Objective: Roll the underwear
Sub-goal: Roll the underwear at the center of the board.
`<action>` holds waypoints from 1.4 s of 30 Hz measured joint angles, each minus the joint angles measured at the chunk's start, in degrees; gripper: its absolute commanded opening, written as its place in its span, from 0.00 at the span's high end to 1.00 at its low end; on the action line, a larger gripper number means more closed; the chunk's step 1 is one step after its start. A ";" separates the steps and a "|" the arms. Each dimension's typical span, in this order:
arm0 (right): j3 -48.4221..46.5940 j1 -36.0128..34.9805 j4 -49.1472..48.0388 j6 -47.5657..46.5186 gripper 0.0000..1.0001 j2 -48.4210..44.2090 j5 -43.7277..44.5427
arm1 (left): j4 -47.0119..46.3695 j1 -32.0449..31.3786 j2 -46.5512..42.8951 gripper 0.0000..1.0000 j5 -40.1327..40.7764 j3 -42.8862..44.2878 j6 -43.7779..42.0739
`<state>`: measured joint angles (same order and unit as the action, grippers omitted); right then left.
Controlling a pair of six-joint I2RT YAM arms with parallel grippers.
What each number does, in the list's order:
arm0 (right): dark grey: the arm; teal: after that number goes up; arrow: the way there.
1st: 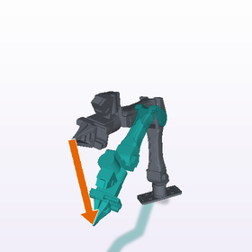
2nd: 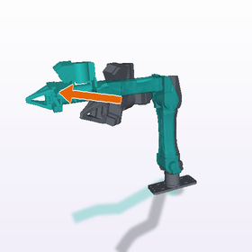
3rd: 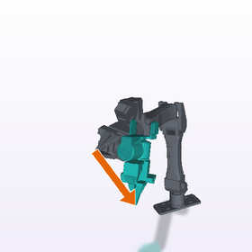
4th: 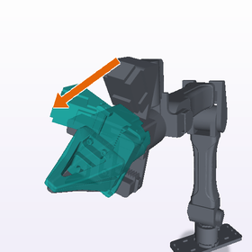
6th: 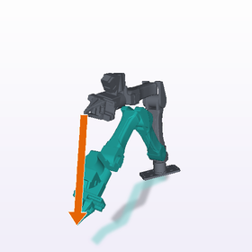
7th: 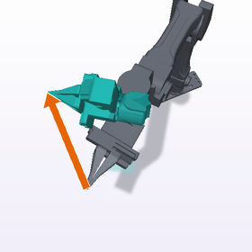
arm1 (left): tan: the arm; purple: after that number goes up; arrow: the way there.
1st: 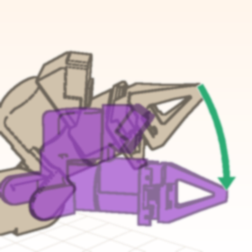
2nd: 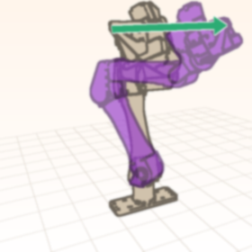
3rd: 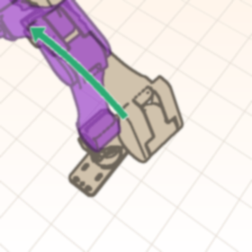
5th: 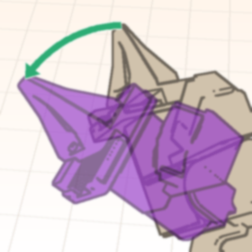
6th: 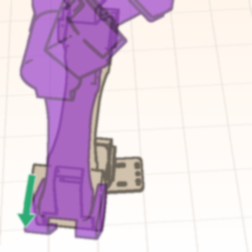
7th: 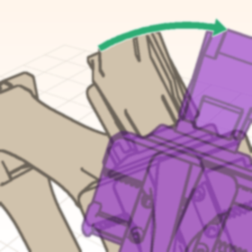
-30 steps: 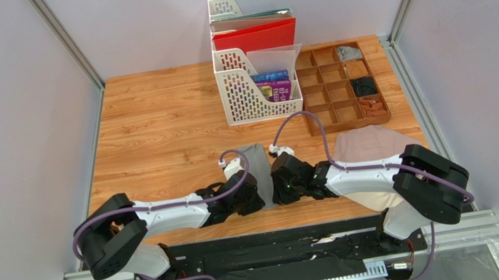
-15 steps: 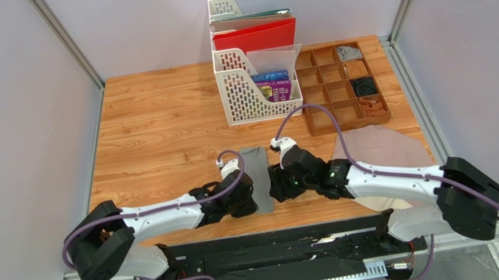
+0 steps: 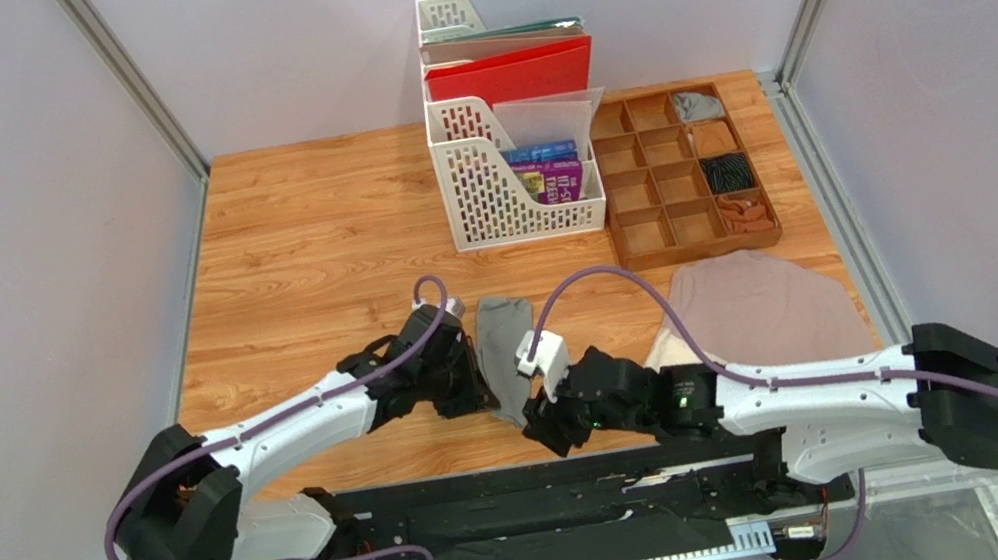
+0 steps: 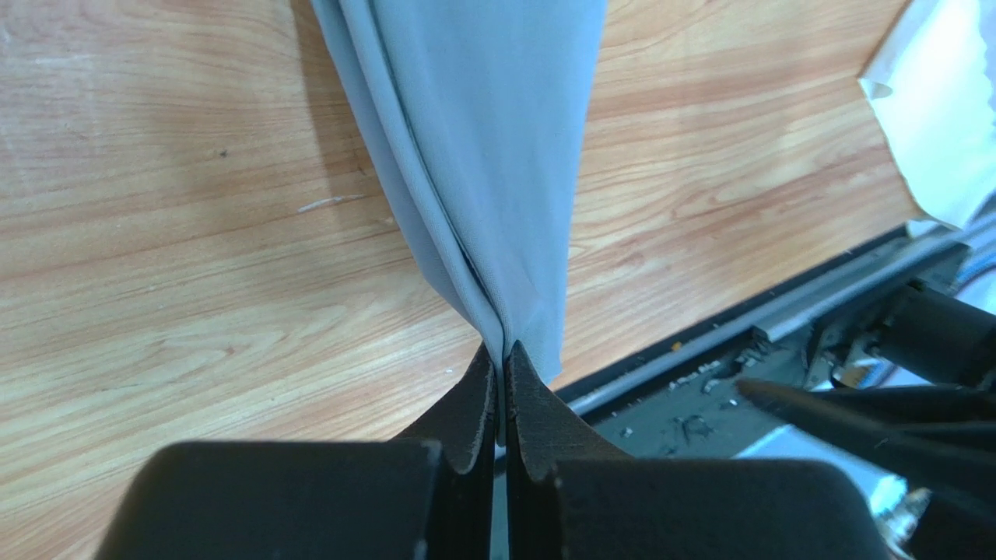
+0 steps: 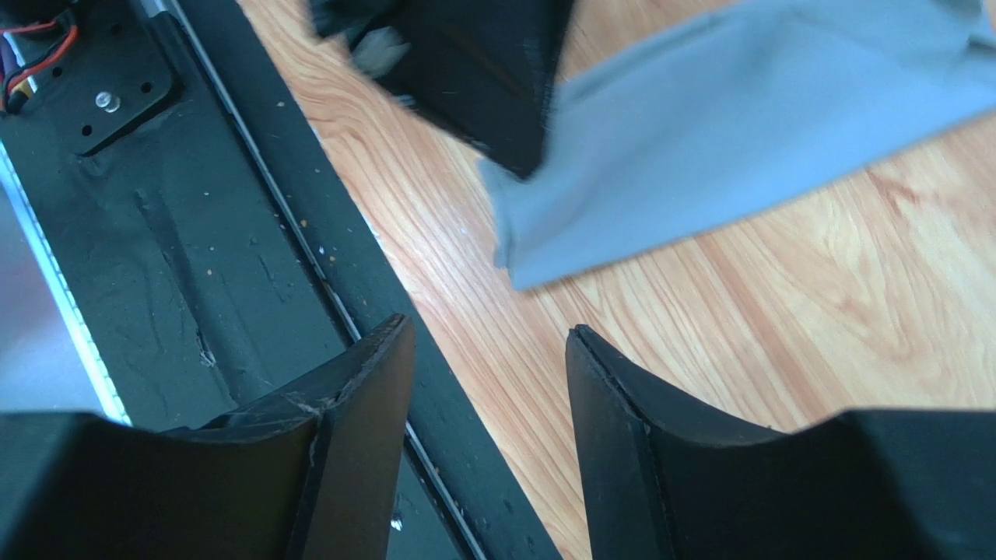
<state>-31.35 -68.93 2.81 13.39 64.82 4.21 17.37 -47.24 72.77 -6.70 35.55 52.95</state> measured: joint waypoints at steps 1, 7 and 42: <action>0.37 -1.77 -1.51 -0.85 0.46 0.24 1.46 | 0.24 0.92 0.04 1.00 -1.38 0.33 -0.55; 0.72 -9.77 -10.84 -4.81 0.46 6.64 12.50 | 1.73 4.66 0.22 1.00 -6.86 0.79 -2.14; -8.02 -18.05 -17.97 -9.92 0.92 31.01 42.42 | 3.43 11.19 -1.31 1.00 -16.85 1.01 -2.45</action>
<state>-39.38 -86.98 -15.16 3.46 95.83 46.63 20.80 -36.05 71.46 -23.55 36.56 50.50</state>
